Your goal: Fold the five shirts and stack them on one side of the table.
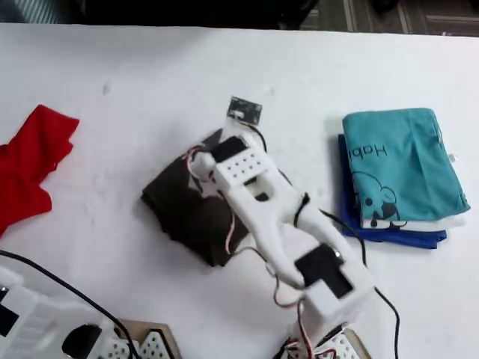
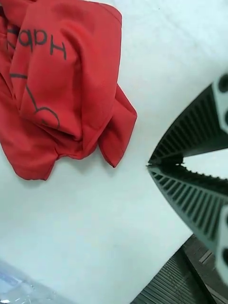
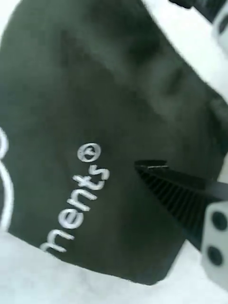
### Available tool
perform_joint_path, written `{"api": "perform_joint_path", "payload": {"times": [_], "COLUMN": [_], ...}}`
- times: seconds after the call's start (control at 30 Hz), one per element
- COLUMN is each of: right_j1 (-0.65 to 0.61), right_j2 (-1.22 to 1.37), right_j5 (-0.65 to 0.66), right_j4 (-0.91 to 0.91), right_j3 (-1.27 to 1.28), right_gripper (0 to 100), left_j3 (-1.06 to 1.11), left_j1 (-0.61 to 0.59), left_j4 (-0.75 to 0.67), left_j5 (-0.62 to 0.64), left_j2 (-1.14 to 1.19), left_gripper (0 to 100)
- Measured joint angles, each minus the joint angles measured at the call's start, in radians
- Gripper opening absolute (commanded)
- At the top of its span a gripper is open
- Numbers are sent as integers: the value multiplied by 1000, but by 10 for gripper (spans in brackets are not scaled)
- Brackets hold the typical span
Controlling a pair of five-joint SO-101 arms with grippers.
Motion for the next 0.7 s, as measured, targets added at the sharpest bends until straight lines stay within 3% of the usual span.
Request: {"api": "perform_joint_path", "payload": {"times": [0.57, 0.7], "right_j1": [15, 40], "right_j2": [336, 382], "right_j5": [-48, -51], "right_j4": [-2, 17], "right_j3": [-201, -255], "right_gripper": [477, 343], "left_j3": [0, 0], "left_j1": [0, 0], "left_j4": [0, 0], "left_j5": [0, 0], "left_j2": [0, 0], "left_gripper": [27, 27]}}
